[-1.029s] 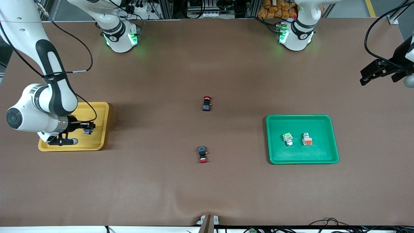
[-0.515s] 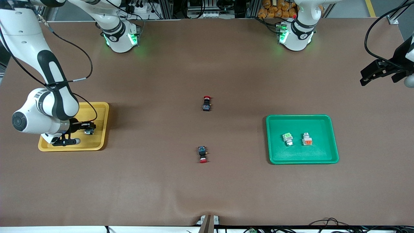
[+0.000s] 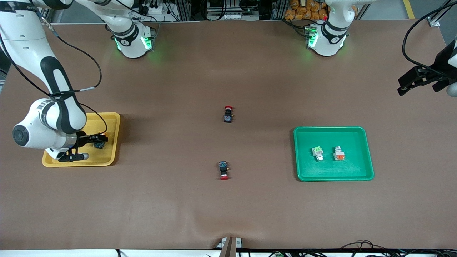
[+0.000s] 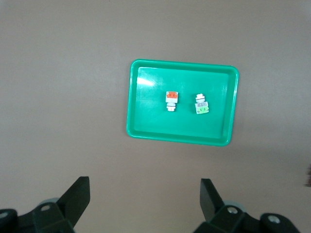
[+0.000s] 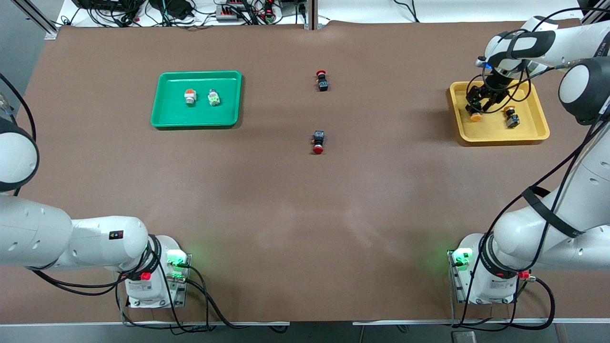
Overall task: Place green and yellow buttons in trays
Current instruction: 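Carry the blue-based switch with the right gripper into the yellow tray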
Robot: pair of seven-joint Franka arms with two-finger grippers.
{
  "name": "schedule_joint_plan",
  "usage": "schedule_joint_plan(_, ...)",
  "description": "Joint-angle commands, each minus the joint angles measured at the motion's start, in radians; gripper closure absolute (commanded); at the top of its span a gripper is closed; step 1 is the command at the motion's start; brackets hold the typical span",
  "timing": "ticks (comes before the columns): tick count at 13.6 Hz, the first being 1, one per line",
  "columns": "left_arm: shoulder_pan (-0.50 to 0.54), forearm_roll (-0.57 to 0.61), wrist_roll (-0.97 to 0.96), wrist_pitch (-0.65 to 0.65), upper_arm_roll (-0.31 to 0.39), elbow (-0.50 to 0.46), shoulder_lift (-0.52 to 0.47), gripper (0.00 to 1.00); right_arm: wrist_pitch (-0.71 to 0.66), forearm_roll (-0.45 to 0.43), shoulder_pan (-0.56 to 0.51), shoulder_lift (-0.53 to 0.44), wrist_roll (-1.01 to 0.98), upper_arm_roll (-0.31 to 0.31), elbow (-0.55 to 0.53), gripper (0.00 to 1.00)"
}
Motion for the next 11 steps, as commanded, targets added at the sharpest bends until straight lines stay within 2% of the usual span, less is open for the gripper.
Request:
schedule_joint_plan(1,0.005,-0.012,0.003,-0.004,-0.003,-0.003,-0.020,0.00,-0.126,0.008,-0.005,-0.009,0.000,0.011,0.096,0.00)
schedule_joint_plan(6,0.002,-0.014,-0.004,-0.007,-0.006,-0.005,-0.021,0.00,-0.353,0.017,-0.007,-0.008,-0.002,0.013,0.358,0.00)
schedule_joint_plan(11,0.002,-0.015,-0.010,-0.015,-0.012,-0.005,-0.021,0.00,-0.355,0.002,0.022,0.013,0.000,0.014,0.571,0.00)
